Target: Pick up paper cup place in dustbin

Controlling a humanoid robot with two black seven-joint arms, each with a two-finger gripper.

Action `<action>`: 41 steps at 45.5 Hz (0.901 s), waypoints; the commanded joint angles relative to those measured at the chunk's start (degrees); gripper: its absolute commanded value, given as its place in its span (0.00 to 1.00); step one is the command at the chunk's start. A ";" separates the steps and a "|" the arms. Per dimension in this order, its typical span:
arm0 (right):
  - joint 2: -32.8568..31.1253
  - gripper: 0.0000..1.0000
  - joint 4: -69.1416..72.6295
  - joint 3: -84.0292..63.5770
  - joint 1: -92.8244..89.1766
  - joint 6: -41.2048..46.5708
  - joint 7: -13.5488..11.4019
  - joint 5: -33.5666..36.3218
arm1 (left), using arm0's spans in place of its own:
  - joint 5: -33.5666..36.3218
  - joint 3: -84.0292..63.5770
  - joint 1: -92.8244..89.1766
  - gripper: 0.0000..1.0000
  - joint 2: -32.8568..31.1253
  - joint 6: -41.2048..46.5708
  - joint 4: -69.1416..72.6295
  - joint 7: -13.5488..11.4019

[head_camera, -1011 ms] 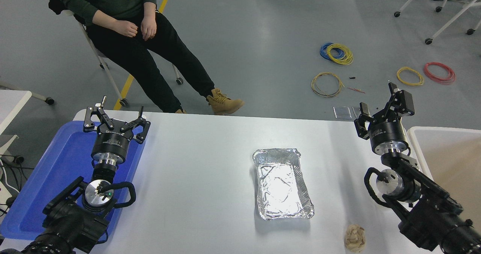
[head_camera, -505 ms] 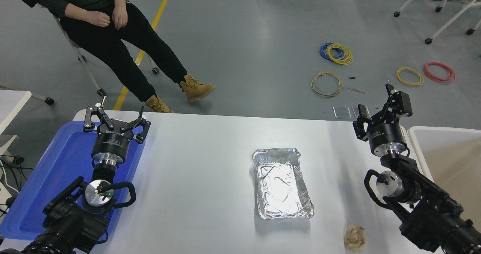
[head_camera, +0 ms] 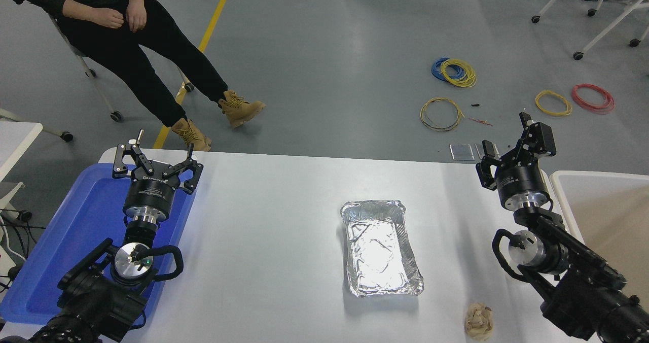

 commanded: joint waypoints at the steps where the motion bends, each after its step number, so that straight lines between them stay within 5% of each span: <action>1: -3.71 1.00 -1.97 -5.92 2.39 -0.23 0.04 0.06 | 0.00 0.00 0.00 1.00 0.00 0.01 0.00 0.00; 10: -11.87 1.00 -1.97 -15.66 7.65 0.03 -0.31 0.14 | 0.00 0.00 0.00 1.00 0.00 0.01 0.00 0.00; 21: -22.69 1.00 -0.92 -54.66 26.45 0.56 -2.25 6.91 | 0.00 0.00 0.00 1.00 0.00 0.01 0.00 0.00; 41: -23.05 1.00 1.98 -110.48 51.33 6.44 -4.62 7.09 | 0.00 0.00 0.00 1.00 0.00 0.01 0.00 0.09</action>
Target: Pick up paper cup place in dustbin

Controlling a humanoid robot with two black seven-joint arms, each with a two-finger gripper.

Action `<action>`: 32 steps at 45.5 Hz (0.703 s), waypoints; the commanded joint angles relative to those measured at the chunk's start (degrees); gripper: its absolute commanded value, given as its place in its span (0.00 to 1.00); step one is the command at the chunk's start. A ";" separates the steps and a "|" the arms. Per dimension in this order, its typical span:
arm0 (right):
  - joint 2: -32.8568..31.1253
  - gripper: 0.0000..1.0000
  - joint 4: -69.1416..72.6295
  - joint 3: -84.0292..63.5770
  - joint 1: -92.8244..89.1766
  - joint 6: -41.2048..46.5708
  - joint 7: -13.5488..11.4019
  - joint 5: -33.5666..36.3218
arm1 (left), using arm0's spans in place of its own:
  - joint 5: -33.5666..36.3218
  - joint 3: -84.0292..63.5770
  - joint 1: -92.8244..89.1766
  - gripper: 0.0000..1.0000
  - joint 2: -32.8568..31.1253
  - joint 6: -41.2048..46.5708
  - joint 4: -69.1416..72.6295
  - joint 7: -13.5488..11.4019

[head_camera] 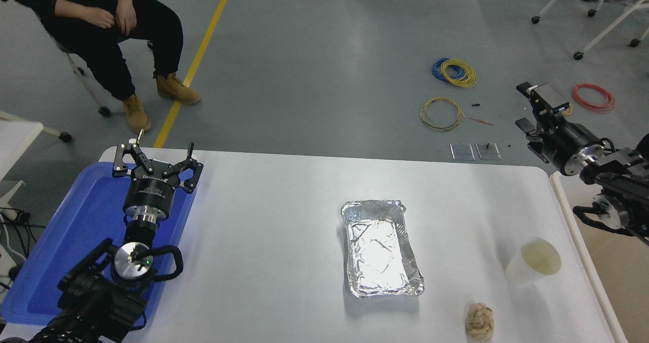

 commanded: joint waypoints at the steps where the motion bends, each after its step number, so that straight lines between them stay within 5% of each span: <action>1: 0.35 1.00 2.53 -34.57 14.24 4.62 -1.38 0.75 | 0.08 0.00 0.00 1.00 0.00 0.00 0.00 0.08; 15: 1.05 1.00 3.94 -49.62 26.28 19.11 -2.17 -2.23 | -0.01 0.00 0.00 1.00 0.00 0.00 0.00 0.08; 32: -0.26 1.00 3.94 -53.84 34.72 33.09 -17.11 -12.34 | -0.01 0.00 0.00 1.00 0.09 0.00 0.00 0.00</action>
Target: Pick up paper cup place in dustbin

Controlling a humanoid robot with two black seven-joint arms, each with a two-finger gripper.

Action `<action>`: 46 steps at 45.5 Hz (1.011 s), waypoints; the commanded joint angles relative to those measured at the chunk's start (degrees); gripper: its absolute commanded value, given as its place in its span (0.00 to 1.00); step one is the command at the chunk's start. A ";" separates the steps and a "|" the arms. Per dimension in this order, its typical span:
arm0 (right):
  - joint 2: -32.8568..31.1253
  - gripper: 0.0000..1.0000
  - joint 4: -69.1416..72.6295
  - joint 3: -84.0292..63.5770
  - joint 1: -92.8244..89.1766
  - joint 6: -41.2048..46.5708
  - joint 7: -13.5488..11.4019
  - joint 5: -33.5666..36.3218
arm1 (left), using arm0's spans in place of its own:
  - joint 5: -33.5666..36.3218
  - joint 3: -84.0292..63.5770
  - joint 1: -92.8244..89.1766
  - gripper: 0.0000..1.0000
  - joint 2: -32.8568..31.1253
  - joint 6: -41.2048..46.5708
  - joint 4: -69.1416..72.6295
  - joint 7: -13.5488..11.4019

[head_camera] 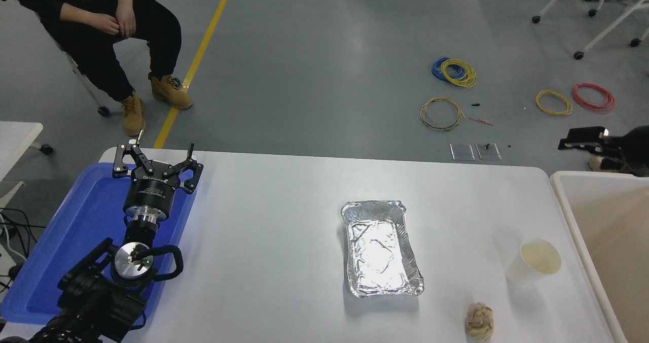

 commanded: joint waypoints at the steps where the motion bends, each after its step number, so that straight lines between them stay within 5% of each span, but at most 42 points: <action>1: -1.10 1.00 0.75 -4.27 6.69 8.42 -8.20 -5.70 | 0.00 0.00 0.00 1.00 0.09 0.00 0.00 -0.09; 24: -2.69 1.00 23.95 -1.11 21.37 12.03 -8.47 -15.80 | 0.00 0.00 0.00 1.00 0.00 0.00 0.00 -0.09; 46: -0.84 1.00 23.08 4.61 10.83 6.41 -8.82 -18.53 | 0.00 0.00 0.00 1.00 0.09 0.00 0.00 -0.09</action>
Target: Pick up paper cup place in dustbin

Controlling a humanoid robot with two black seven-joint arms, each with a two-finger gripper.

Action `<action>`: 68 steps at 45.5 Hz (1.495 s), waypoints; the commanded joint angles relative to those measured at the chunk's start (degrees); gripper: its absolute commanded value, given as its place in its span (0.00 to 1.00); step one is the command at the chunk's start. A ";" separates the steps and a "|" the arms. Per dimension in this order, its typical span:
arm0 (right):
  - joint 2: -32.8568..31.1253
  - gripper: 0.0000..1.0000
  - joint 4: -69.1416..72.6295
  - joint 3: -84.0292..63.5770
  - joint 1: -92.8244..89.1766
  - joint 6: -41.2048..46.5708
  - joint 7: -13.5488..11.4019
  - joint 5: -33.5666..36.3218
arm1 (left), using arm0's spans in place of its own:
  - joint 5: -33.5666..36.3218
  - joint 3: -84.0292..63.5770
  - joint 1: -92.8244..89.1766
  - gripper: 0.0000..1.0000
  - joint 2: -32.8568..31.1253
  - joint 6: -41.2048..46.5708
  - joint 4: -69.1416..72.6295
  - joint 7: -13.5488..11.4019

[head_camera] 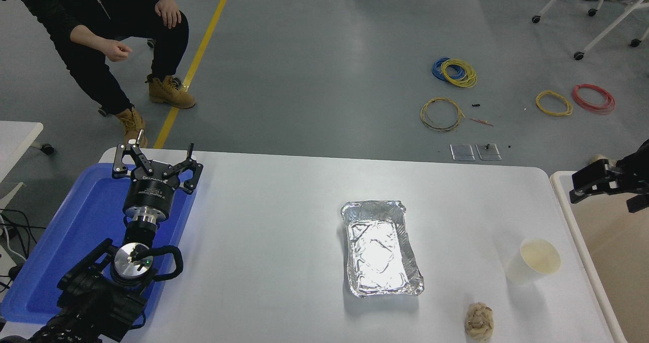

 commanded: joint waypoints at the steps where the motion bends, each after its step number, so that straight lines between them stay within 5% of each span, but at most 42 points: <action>1: 0.77 1.00 0.21 1.51 -5.12 -3.33 -0.19 -1.11 | 0.00 0.00 0.00 1.00 -0.02 0.00 0.00 0.00; 20: 0.86 1.00 -4.53 6.96 -19.97 -13.35 -0.10 -1.11 | 0.00 0.00 0.00 1.00 0.07 0.00 0.00 0.00; 55: 4.20 1.00 -16.31 14.26 -36.67 -17.66 0.96 -1.11 | 0.00 0.00 0.09 1.00 0.07 0.00 0.00 0.00; 68: 6.13 0.90 -18.69 14.26 -39.84 -20.12 0.96 -0.84 | 0.00 0.00 0.00 1.00 0.06 0.00 0.00 0.00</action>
